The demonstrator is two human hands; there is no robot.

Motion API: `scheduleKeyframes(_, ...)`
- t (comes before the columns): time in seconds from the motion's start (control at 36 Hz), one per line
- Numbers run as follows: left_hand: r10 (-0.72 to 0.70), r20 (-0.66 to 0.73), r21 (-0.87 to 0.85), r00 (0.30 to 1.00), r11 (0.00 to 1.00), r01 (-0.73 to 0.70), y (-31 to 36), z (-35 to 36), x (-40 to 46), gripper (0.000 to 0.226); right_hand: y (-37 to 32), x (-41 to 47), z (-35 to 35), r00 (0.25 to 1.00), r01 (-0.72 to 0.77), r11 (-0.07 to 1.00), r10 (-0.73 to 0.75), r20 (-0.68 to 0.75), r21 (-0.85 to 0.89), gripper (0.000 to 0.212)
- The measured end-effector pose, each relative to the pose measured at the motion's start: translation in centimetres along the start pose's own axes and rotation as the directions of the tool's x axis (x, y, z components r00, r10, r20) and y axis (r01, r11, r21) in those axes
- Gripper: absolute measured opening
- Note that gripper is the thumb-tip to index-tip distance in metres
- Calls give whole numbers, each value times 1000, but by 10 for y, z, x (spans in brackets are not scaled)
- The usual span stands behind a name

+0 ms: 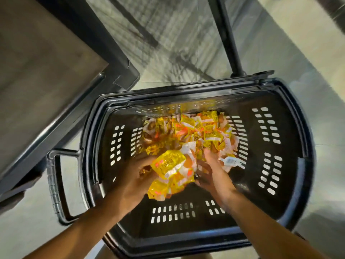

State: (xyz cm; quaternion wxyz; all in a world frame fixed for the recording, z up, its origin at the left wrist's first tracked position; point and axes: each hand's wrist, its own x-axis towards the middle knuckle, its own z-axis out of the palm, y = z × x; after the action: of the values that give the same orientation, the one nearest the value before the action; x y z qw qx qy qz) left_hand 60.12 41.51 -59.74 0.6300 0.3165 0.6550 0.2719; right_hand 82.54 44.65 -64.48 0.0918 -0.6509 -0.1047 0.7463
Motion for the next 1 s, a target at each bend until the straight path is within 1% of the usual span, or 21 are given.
scheduleKeyframes(0.03, 14, 41, -56, 999, 998, -11, -1, 0, -4, 30, 3, 4, 3, 998, -38, 997, 35, 45, 66, 68)
scheduleKeyframes(0.06, 40, 65, -55, 997, 998, -36, -3, 2, -7, 29, 7, 8, 6, 992, -77, 990, 65, 107, 114, 69)
scheduleKeyframes(0.11, 102, 115, 82, 988, 990, -112, -11, 7, -11, 32, 14, 15, 13, 959, -123, 982, 81, 270, 140, 72)
scheduleKeyframes(0.17, 109, 167, 137, 980, 982, -133, -19, 14, -12, 36, 19, 20, 18, 915, -167, 970, 86, 395, 177, 71)
scheduleKeyframes(0.22, 93, 162, 124, 982, 986, -113, -26, 19, -10, 33, 23, 21, 21, 893, -207, 953, 91, 441, 222, 67)
scheduleKeyframes(0.28, 41, 127, 95, 991, 994, -53, -31, 19, -5, 25, 26, 19, 18, 879, -244, 942, 114, 463, 231, 61)
scheduleKeyframes(0.33, -38, 123, 80, 992, 996, 29, -33, 17, 4, 21, 29, 17, 10, 863, -279, 928, 130, 488, 247, 69)
scheduleKeyframes(0.39, -102, 152, 68, 983, 993, 93, -31, 17, 11, 21, 29, 13, 2, 836, -290, 922, 115, 536, 256, 78)
scheduleKeyframes(0.44, -131, 162, 45, 978, 991, 125, -28, 20, 15, 22, 28, 7, -3, 816, -292, 922, 103, 569, 253, 80)
scheduleKeyframes(0.47, -138, 160, 66, 977, 989, 129, -27, 23, 16, 21, 28, 5, -5, 816, -283, 932, 109, 567, 228, 77)
scheduleKeyframes(0.53, -139, 183, 129, 973, 985, 116, -25, 29, 17, 20, 25, 1, -6, 840, -245, 961, 146, 523, 125, 69)
scheduleKeyframes(0.58, -158, 229, 137, 961, 982, 129, -24, 34, 17, 35, 20, 0, -10, 895, -219, 975, 187, 405, 34, 66)
scheduleKeyframes(0.64, -240, 239, 73, 941, 971, 229, -23, 35, 19, 54, 16, 0, -18, 927, -211, 977, 202, 317, -7, 69)
scheduleKeyframes(0.67, -263, 235, 15, 936, 964, 267, -21, 34, 21, 53, 14, 0, -23, 934, -204, 979, 202, 294, -23, 72)
scheduleKeyframes(0.72, -262, 166, -89, 951, 956, 279, -20, 27, 28, 39, 10, 2, -32, 956, -189, 982, 190, 223, -26, 79)
scheduleKeyframes(0.78, -267, 14, -120, 964, 956, 267, -23, 20, 38, 32, 4, 7, -38, 975, -166, 986, 165, 146, -6, 84)
scheduleKeyframes(0.81, -260, -74, -75, 963, 964, 255, -27, 17, 44, 33, 0, 9, -40, 982, -153, 988, 152, 110, 2, 86)
scheduleKeyframes(0.86, -212, -211, 128, 954, 962, 241, -40, 10, 58, 44, -6, 15, -44, 992, -115, 993, 115, 51, 3, 77)
scheduleKeyframes(0.92, -184, -235, 401, 955, 876, 267, -56, 4, 77, 69, -11, 22, -47, 998, -66, 998, 66, 18, 6, 62)
scheduleKeyframes(0.94, -197, -223, 492, 955, 823, 285, -62, 2, 87, 84, -12, 26, -49, 999, -44, 999, 44, 1, 7, 56)
scheduleKeyframes(1.0, -269, -210, 527, 940, 779, 341, -76, 2, 109, 108, -14, 34, -51, 998, -9, 1000, 9, -59, 2, 51)
